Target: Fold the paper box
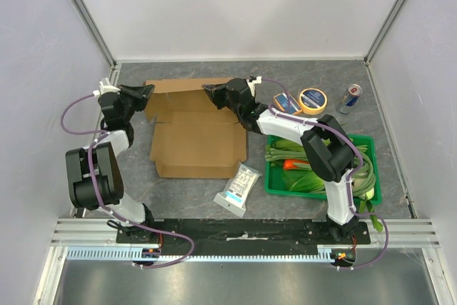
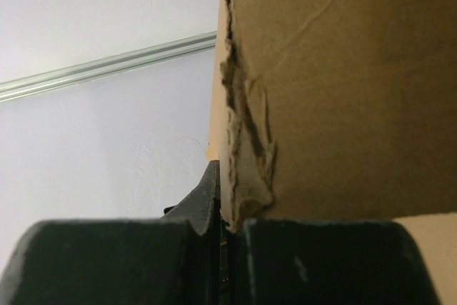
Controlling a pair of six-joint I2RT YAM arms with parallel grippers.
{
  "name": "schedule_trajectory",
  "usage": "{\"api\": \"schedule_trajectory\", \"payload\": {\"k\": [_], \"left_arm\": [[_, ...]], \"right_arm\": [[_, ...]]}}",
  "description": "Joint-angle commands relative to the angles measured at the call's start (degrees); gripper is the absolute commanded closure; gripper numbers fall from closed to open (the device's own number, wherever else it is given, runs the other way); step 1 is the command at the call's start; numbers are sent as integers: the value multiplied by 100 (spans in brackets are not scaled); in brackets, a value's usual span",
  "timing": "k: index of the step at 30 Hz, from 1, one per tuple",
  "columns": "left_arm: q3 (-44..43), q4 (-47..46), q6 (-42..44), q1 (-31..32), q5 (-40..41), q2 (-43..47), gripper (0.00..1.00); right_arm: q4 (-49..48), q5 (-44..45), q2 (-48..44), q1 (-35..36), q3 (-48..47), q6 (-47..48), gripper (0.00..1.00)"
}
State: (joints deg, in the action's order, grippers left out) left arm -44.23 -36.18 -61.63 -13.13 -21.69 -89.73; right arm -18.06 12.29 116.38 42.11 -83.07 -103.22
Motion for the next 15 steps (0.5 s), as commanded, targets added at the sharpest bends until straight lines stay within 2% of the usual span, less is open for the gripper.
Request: {"api": "schedule_trajectory", "payload": {"k": [1,3,7,9,11,15], "left_arm": [[300,-389,151,-15,-458,-194,85],[397,-486,72,-15,-511,-63,84],[468,-180,-77,-15,-441,175,40],[389,144,-51,-41,-397,158,39],[309,348,-77,-85,-310,132,42],[327,349,-139,-138,-195,131,41]], "right_arm": [[154,54,-45,-18,27,21,100],[119,36,-27,-27,27,-23,100],[49,10,-10,-27,1,-67,100],[49,19,-19,-27,-8,-75,100],[31,10,-36,-27,-8,-76,100],[31,36,-45,-27,-25,-76,100]]}}
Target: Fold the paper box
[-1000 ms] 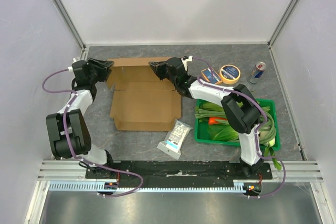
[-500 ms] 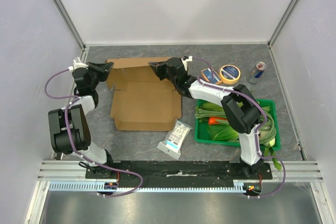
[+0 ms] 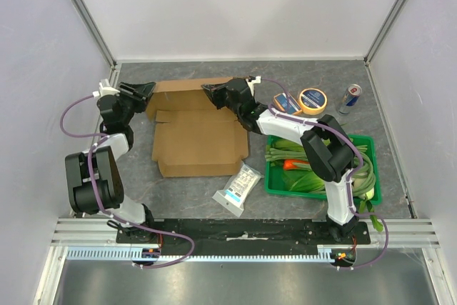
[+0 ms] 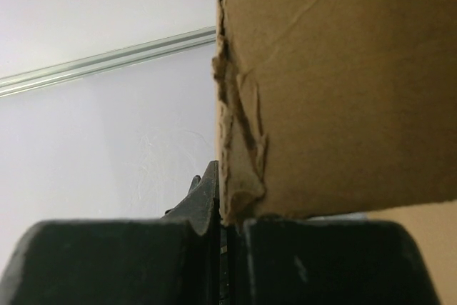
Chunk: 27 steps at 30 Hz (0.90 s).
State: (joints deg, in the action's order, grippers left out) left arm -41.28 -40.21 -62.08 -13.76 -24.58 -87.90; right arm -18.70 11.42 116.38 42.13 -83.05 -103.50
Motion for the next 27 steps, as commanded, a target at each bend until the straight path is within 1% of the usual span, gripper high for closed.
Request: {"api": "schedule_trajectory", "payload": {"k": [1,4,9,12,15,17,20,21,24,26,27], "left_arm": [[75,812,-111,-109,137,-26,38],[137,786,-172,-214,199,18,36],[50,839,-234,-399,191,-8,37],[-178,830,-112,-461,68,-209,36],[-678,944,-49,-478,-143,-551,36],[-802,997,-41,-487,-205,-667,38],[-847,1032,-14,-479,-258,-764,48],[-769,902,-14,-470,-302,-764,52],[-523,612,-58,-470,-477,-773,57],[-426,497,-58,-470,-617,-764,56],[-312,487,-49,-470,-627,-729,53]], "right_arm": [[103,124,-54,-29,-36,-56,100],[112,132,-62,-29,-36,-47,100],[112,106,-54,-29,-45,-47,100],[164,106,-54,-29,-71,-21,100],[208,106,-36,-29,-115,-12,100],[226,71,-19,-29,-115,-65,100],[209,80,-18,-47,-98,-91,100],[200,80,-10,-47,-107,-91,100],[191,62,16,-64,-133,-100,100],[182,53,25,-65,-142,-91,100],[191,53,17,-64,-142,-91,100]]}}
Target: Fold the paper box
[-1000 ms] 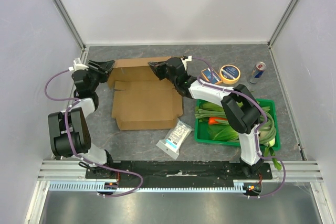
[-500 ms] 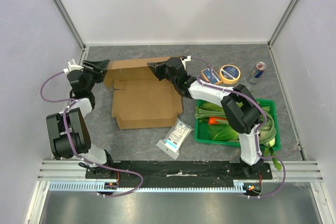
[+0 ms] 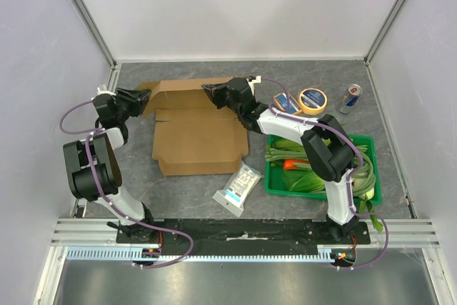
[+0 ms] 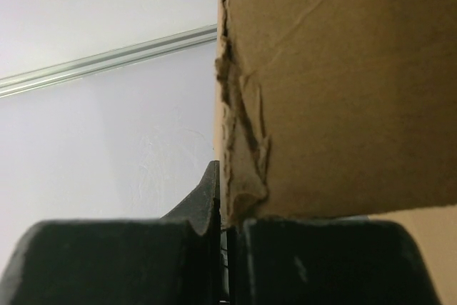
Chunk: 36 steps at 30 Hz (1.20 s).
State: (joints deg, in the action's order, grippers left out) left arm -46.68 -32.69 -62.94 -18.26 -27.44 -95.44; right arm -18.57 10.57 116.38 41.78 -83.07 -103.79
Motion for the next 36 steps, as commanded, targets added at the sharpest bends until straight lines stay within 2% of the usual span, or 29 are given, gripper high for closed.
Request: {"api": "schedule_trajectory", "payload": {"k": [1,4,14,20,24,26,27,32,36], "left_arm": [[281,-317,62,-20,-350,60,52],[484,-292,281,-2,-323,315,51],[194,481,922,235,-254,473,45],[501,1580,1688,218,624,1571,43],[677,1924,1794,174,827,2090,51],[747,1985,1959,183,1168,2423,43],[678,2151,2022,191,1345,2494,34],[194,2952,2872,183,1926,2355,32],[-401,3128,3445,183,1620,1540,39]], "right_arm": [[178,147,25,-30,-131,-63,100],[169,121,34,-38,-122,-63,100],[195,139,61,-21,-113,-1,100],[170,139,78,-12,-96,34,100],[178,112,87,-29,-69,52,100],[178,103,87,-21,-78,60,100],[178,95,96,-21,-78,69,100],[169,68,113,-21,-87,87,100],[99,24,166,-12,-69,52,100]]}}
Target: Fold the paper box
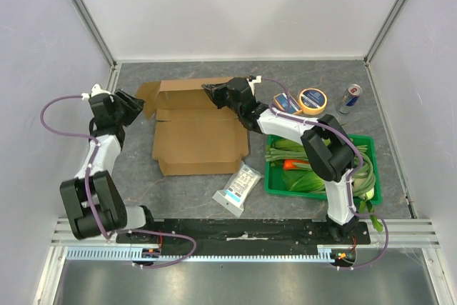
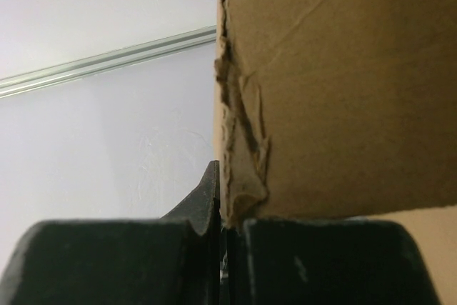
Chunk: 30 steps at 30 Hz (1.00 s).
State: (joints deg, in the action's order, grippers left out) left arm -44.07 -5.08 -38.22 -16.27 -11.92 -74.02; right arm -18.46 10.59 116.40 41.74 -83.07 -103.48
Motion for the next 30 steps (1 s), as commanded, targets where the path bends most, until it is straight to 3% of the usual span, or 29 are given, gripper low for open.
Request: {"api": "schedule_trajectory", "payload": {"k": [1,11,14,18,21,30], "left_arm": [[-760,324,1070,-8,-89,-718,41],[-1419,-186,1739,28,-802,-1624,44],[-1551,-239,1677,36,-995,-1747,57],[-1639,-64,1528,115,-1189,-1800,88],[-1517,7,1422,264,-1243,-1591,98],[-1218,272,790,476,-1461,-1115,98]], "right_arm": [[88,-4,164,-8,-69,21,100],[79,-57,234,1,-148,39,100],[79,-57,252,1,-131,39,100],[79,-39,269,10,-157,21,100],[114,-40,287,10,-201,30,100],[176,31,234,10,-192,91,100]]}}
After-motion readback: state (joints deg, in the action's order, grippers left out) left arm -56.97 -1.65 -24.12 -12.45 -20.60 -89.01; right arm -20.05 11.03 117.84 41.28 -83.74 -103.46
